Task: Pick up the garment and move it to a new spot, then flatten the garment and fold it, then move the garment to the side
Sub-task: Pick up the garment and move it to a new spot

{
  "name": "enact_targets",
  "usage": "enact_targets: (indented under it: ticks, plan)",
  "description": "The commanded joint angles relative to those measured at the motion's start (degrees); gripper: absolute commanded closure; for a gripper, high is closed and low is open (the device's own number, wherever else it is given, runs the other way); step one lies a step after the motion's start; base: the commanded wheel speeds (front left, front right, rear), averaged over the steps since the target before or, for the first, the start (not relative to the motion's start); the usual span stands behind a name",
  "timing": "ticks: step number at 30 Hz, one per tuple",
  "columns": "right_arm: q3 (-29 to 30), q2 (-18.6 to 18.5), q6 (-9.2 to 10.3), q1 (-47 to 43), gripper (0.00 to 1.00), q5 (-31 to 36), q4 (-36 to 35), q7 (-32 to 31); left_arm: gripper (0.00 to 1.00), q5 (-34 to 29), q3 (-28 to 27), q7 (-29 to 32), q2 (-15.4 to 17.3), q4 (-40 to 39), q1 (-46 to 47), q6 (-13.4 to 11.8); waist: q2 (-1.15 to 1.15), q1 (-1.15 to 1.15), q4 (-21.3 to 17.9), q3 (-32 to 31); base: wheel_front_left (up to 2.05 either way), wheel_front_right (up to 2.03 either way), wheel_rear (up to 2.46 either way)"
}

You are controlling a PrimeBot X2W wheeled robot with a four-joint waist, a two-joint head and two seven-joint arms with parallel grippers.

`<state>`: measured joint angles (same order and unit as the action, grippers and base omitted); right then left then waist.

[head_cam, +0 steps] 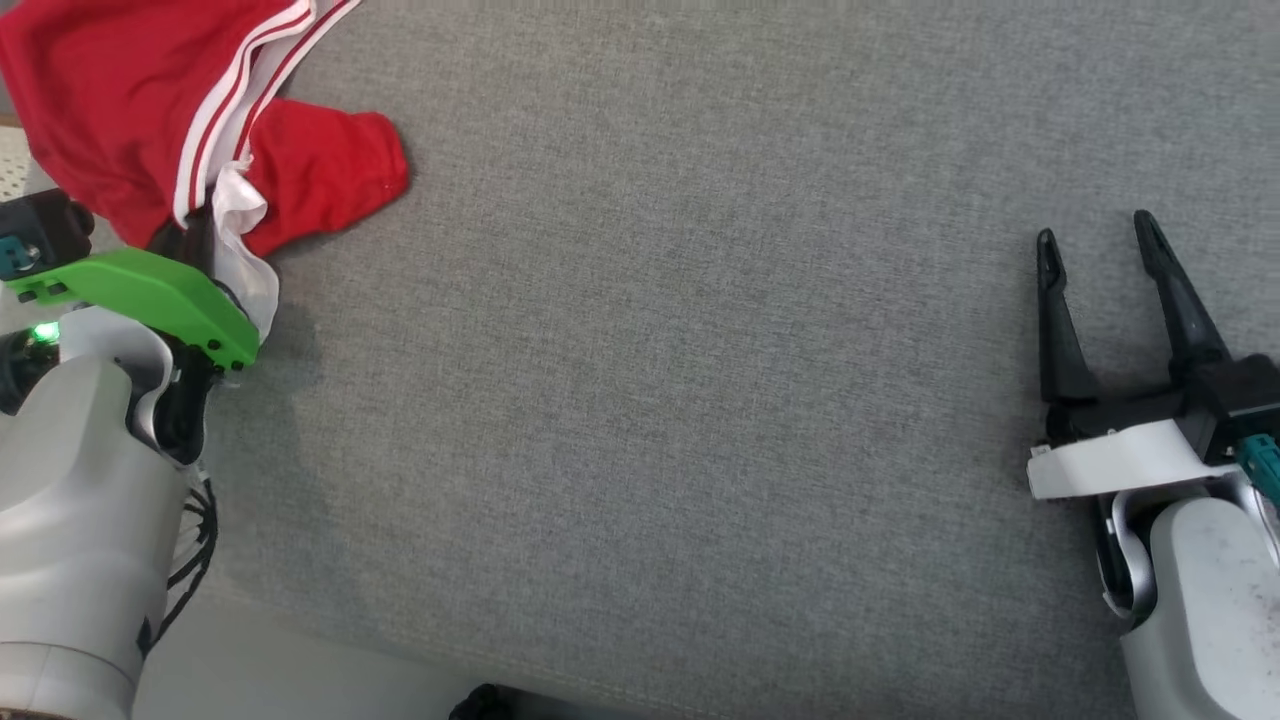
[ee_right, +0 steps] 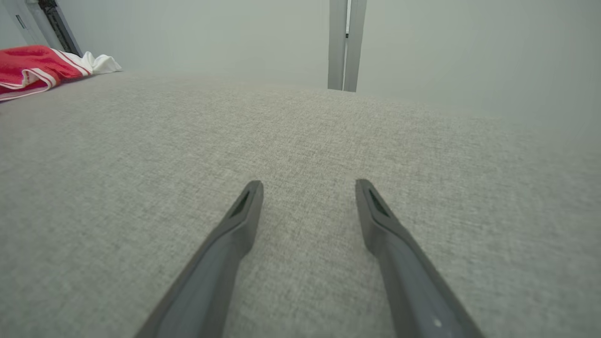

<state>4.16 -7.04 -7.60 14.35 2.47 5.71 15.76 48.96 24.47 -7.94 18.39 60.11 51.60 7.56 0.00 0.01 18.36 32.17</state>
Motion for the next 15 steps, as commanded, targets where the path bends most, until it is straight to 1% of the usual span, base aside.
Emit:
enact_targets:
  ticks: [1,4,7,12,15]
  plan:
    - [1.0,0.4,0.18,-5.7,0.00,-0.7,4.6,-1.1,1.00,-0.9,1.0,-1.0,1.5,-1.0,-0.8,-0.1,0.00,-0.01,-2.3,-6.7,0.00,0.00,0.00]
    - [0.7,2.0,0.17,-7.2,0.00,-1.4,5.1,-1.1,1.00,-1.3,3.3,-1.7,2.9,-4.7,-1.2,-0.1,0.00,-0.01,-2.5,-11.0,0.00,0.00,0.00]
    - [0.4,3.2,0.16,-8.1,0.00,-2.4,5.3,-0.8,1.00,-1.1,4.8,-2.1,5.7,-9.4,-1.4,-0.1,0.00,-0.01,-3.6,-15.8,0.00,0.00,0.00]
    - [0.4,4.0,0.16,-10.3,0.00,-4.2,5.6,-0.6,1.00,-0.9,8.7,3.0,8.1,-20.4,-2.6,-0.1,0.00,-0.01,-6.0,-22.6,0.00,0.00,0.00]
    - [0.3,4.1,0.15,-11.7,0.00,-6.1,5.9,-0.6,1.00,2.3,9.4,6.8,9.4,-30.9,-4.3,-0.1,0.00,-0.01,-7.8,-25.7,0.00,0.00,0.00]
